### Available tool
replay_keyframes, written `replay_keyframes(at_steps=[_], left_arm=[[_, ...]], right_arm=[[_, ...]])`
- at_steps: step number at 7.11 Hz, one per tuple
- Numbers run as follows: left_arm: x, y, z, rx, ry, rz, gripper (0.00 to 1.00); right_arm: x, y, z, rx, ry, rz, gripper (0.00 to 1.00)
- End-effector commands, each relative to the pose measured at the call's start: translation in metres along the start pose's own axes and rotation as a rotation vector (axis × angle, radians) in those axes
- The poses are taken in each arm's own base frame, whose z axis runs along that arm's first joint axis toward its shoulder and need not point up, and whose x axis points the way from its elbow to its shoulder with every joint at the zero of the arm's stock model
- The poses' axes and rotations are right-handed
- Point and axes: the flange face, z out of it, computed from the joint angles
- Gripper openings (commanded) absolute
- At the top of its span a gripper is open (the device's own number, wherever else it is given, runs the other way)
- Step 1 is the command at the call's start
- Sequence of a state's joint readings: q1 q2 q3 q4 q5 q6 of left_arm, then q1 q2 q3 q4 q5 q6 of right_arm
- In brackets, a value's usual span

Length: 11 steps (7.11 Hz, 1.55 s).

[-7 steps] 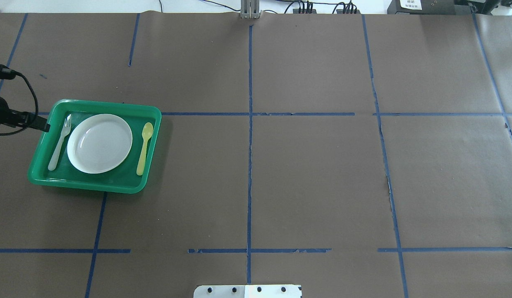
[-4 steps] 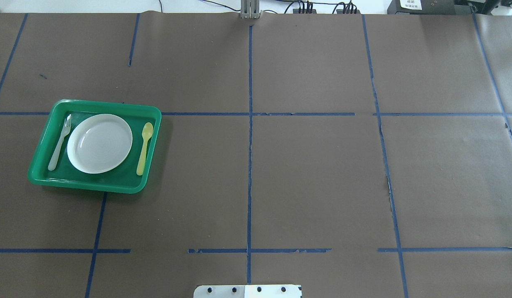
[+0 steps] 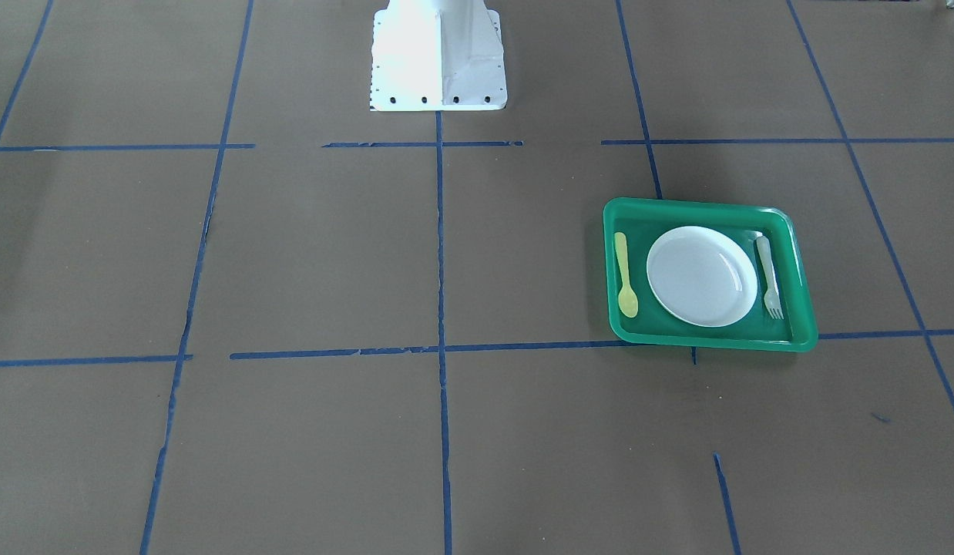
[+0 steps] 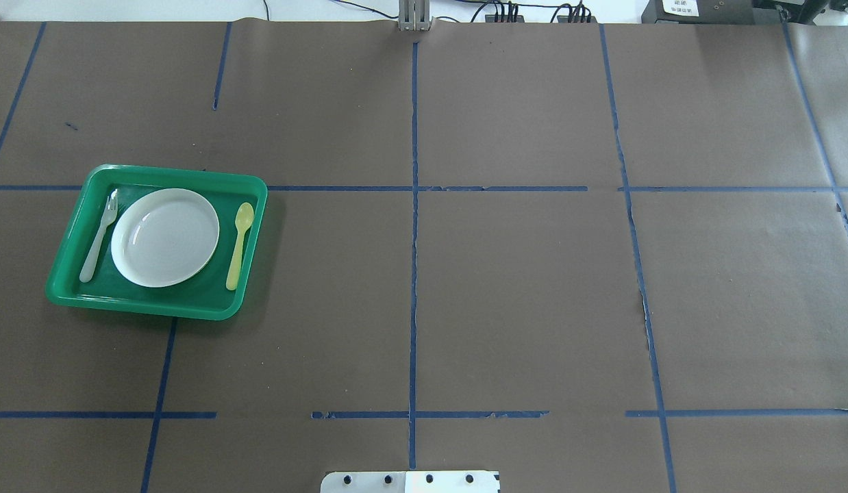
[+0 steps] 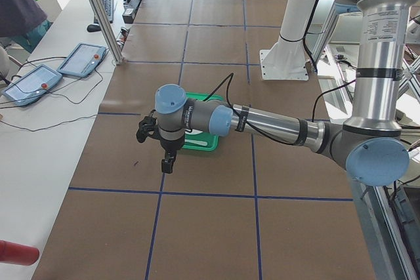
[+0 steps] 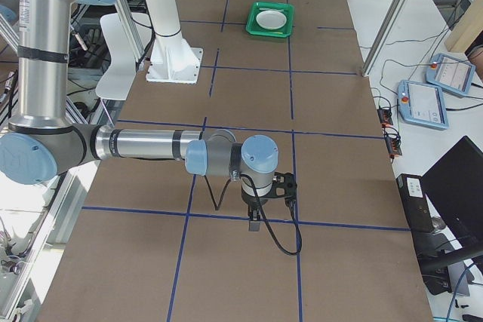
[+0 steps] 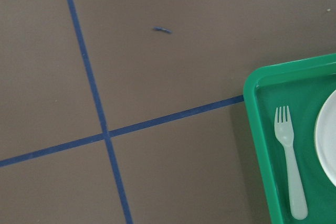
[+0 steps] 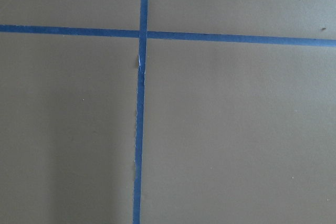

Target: Place fork

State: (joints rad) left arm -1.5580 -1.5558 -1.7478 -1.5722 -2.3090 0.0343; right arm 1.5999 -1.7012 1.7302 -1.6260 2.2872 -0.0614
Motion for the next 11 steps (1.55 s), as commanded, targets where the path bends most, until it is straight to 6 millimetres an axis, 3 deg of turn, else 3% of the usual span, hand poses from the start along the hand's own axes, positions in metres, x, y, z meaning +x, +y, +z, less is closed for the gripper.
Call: replay_keyframes(at_steps=[1,2,6,11], left_arm=[[-0.041,0.056,0.012,-0.023,0.11,0.004,1.0],[-0.045,0.069,0.019,-0.035,0.117,-0.01,1.0],[-0.055,0.079,0.03,-0.064,0.11,-0.041,1.0],[-0.058,0.079,0.021,-0.045,0.103,-0.046,1.0]], right_arm=[[0.0,0.0,0.0,0.0,0.0,0.0,1.0],[0.0,0.0,0.0,0.0,0.0,0.0,1.0],[0.0,0.0,0.0,0.0,0.0,0.0,1.0],[0.0,0.0,0.0,0.0,0.0,0.001,1.0]])
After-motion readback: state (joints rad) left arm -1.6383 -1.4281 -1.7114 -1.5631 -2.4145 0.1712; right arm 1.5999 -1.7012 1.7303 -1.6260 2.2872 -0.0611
